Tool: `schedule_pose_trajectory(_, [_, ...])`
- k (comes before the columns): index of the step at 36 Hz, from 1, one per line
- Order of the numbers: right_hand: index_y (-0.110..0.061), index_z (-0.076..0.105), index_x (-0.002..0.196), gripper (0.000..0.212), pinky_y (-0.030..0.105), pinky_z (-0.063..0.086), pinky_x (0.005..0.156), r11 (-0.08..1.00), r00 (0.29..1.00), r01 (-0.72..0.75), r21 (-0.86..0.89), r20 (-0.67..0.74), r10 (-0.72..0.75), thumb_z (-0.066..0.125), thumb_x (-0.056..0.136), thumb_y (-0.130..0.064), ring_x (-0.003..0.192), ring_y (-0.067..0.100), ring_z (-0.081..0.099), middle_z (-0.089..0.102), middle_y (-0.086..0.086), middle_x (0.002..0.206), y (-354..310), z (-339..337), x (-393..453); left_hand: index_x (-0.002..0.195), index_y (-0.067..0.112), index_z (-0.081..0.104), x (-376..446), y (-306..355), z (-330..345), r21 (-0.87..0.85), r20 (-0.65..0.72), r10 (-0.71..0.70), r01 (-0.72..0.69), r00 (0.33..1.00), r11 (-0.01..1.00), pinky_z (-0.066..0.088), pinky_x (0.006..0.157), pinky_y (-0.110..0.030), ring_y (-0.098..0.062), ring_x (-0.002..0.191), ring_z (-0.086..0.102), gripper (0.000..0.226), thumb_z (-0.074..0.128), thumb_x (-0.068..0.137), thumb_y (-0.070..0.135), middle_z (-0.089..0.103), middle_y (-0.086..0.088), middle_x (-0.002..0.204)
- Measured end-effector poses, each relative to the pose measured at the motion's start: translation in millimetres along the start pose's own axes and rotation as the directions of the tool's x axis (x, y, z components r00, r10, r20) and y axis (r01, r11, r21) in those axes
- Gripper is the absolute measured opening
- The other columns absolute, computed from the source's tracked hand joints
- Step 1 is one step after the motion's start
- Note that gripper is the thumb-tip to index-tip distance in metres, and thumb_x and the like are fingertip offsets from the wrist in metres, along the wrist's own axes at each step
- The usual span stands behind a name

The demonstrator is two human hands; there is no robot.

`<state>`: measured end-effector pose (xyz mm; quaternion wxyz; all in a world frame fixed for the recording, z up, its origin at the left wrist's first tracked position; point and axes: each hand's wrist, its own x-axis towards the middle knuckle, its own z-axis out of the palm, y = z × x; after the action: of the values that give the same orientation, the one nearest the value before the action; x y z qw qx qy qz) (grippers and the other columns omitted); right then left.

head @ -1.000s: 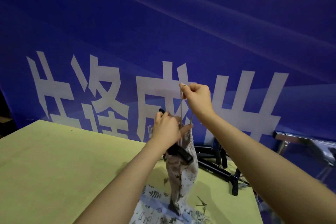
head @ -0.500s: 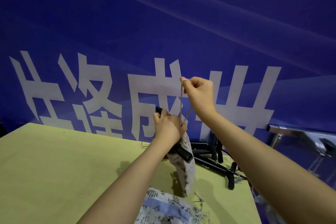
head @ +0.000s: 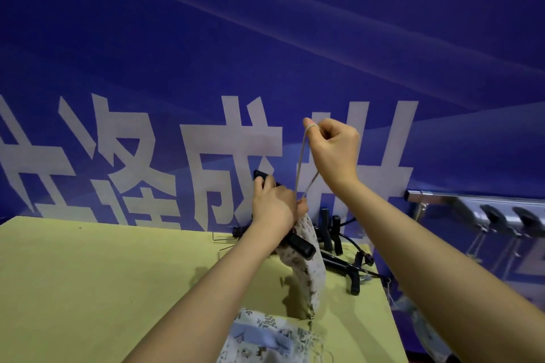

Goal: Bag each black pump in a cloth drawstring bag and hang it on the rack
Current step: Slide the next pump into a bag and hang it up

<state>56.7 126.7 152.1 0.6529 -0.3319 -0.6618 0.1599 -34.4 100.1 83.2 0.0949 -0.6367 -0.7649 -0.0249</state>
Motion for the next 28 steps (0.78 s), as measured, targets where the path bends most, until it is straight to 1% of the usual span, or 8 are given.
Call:
schedule_pose_trajectory(9, [0.002,0.044,0.053,0.047,0.037,0.034,0.048,0.997,0.998,0.042,-0.066,-0.047,-0.045,0.061,0.090,-0.022,0.046,0.025,0.034,0.042,0.018,0.047,8.4,-79.8,8.9,0.099,0.017,0.068,-18.9,74.8,-32.3,0.039,0.020,0.076,-0.076,0.997,0.996,0.017,0.107,-0.047,-0.032,0.129,0.029,0.065,0.026,0.090,0.066,0.059,-0.005,0.117])
schedule_pose_trajectory(11, [0.000,0.044,0.052,0.047,0.035,0.033,0.048,0.995,0.997,0.064,-0.074,-0.035,-0.067,0.061,0.090,-0.021,0.046,0.023,0.036,0.043,0.015,0.046,10.9,-107.9,9.8,0.096,0.019,0.069,-26.7,100.6,-39.5,0.026,0.011,0.088,-0.088,0.996,0.996,0.016,0.107,-0.048,-0.032,0.130,0.029,0.065,0.028,0.088,0.068,0.059,-0.005,0.119])
schedule_pose_trajectory(13, [-0.010,0.039,0.048,0.048,0.031,0.030,0.048,0.994,0.997,0.072,-0.086,-0.016,-0.073,0.062,0.090,-0.018,0.043,0.012,0.032,0.037,0.004,0.043,14.5,-136.8,9.0,0.092,0.019,0.069,-36.5,125.6,-43.0,-0.017,-0.016,0.102,-0.103,0.995,0.995,0.017,0.106,-0.047,-0.032,0.127,0.031,0.066,0.027,0.088,0.069,0.060,-0.005,0.116])
schedule_pose_trajectory(15, [-0.018,0.033,0.047,0.052,0.028,0.028,0.049,0.993,0.998,0.056,-0.108,-0.001,-0.056,0.062,0.089,-0.018,0.043,0.009,0.027,0.030,-0.005,0.043,21.2,-167.2,7.9,0.083,0.018,0.068,-48.0,150.9,-44.5,-0.099,-0.059,0.119,-0.125,0.991,0.987,0.018,0.105,-0.047,-0.031,0.121,0.035,0.066,0.024,0.090,0.067,0.062,-0.005,0.110])
schedule_pose_trajectory(18, [-0.014,0.034,0.048,0.050,0.030,0.029,0.051,0.990,0.999,0.023,-0.138,0.025,-0.020,0.063,0.089,-0.020,0.046,0.011,0.028,0.032,-0.001,0.044,35.1,-213.2,3.6,0.077,0.017,0.066,-65.0,190.9,-44.9,-0.171,-0.113,0.134,-0.152,0.985,0.973,0.023,0.098,-0.045,-0.030,0.113,0.040,0.065,0.022,0.092,0.063,0.064,-0.006,0.101])
schedule_pose_trajectory(23, [-0.002,0.036,0.051,0.049,0.031,0.026,0.052,0.991,0.998,-0.028,-0.127,0.060,0.036,0.064,0.087,-0.021,0.050,0.014,0.026,0.031,0.005,0.047,60.7,-280.7,-12.5,0.068,0.016,0.062,-81.9,255.6,-36.7,-0.201,-0.082,0.152,-0.165,0.985,0.965,0.025,0.094,-0.044,-0.031,0.109,0.043,0.063,0.026,0.092,0.062,0.065,-0.007,0.092])
schedule_pose_trajectory(25, [-0.005,0.036,0.049,0.049,0.028,0.026,0.051,0.988,0.994,-0.058,-0.141,0.080,0.070,0.065,0.087,-0.018,0.047,0.008,0.026,0.032,-0.004,0.042,69.6,-302.1,-21.8,0.069,0.016,0.061,-88.8,276.6,-29.5,-0.205,-0.064,0.151,-0.161,0.987,0.966,0.027,0.094,-0.044,-0.031,0.108,0.044,0.063,0.027,0.091,0.063,0.066,-0.008,0.092])
schedule_pose_trajectory(28, [-0.014,0.033,0.047,0.051,0.027,0.025,0.049,0.979,0.987,-0.081,-0.186,0.122,0.105,0.065,0.086,-0.017,0.043,0.008,0.025,0.030,-0.003,0.039,85.1,-339.8,-36.4,0.071,0.016,0.059,-104.8,315.2,-19.8,-0.220,-0.034,0.187,-0.189,0.982,0.957,0.029,0.091,-0.042,-0.030,0.102,0.052,0.059,0.028,0.091,0.062,0.068,-0.010,0.091])
